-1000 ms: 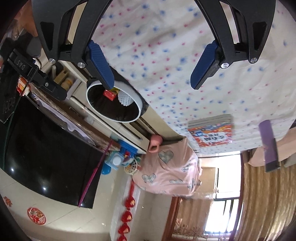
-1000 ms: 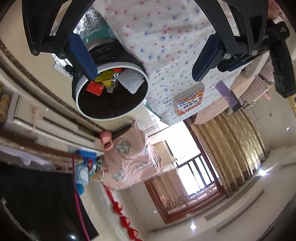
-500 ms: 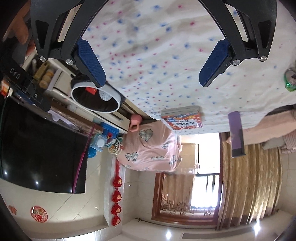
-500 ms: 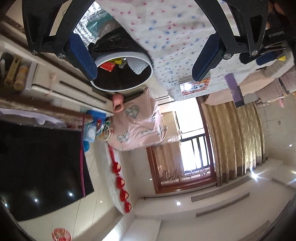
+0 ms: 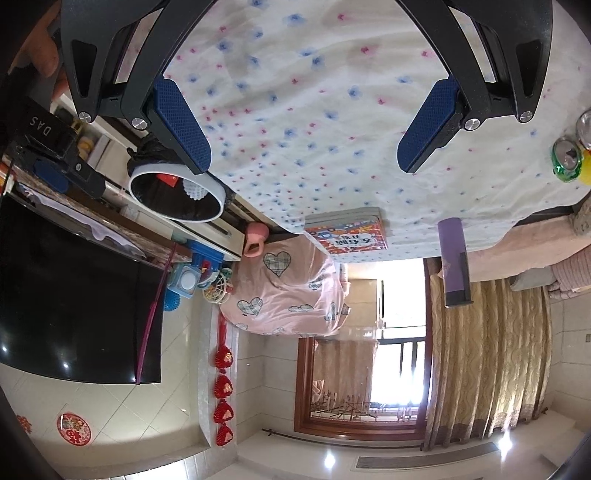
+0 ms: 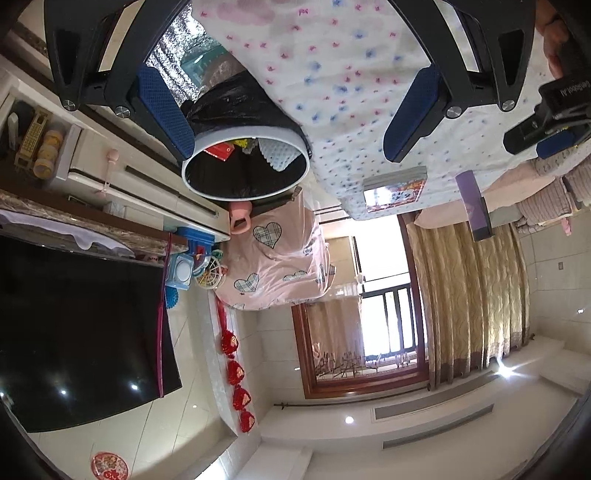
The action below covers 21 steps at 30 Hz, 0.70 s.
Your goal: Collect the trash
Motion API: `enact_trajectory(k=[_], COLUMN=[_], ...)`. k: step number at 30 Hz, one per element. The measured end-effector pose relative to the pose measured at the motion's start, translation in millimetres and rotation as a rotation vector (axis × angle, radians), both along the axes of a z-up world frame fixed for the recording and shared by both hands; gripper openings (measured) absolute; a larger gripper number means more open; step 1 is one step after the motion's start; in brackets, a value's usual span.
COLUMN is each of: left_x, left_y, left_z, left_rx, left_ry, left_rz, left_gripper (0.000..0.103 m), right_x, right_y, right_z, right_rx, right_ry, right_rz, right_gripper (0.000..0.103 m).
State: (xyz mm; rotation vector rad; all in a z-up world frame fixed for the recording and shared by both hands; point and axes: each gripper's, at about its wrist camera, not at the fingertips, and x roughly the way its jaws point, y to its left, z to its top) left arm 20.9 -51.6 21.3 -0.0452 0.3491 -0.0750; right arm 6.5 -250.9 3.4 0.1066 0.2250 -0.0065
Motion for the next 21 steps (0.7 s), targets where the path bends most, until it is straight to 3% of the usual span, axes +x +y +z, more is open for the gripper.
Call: enact_trajectory(k=[21], left_x=[1.3], left_y=[-0.3], left_z=[-1.6], left_rx=[0.017], left_ry=[0.0], left_rz=[0.025], left_gripper=[0.103], right_x=[2.7], right_y=[3.6], right_z=[-2.5], right_rx=[-0.001], right_ry=[0.027], right_rz=[0.015], right_gripper=[0.103])
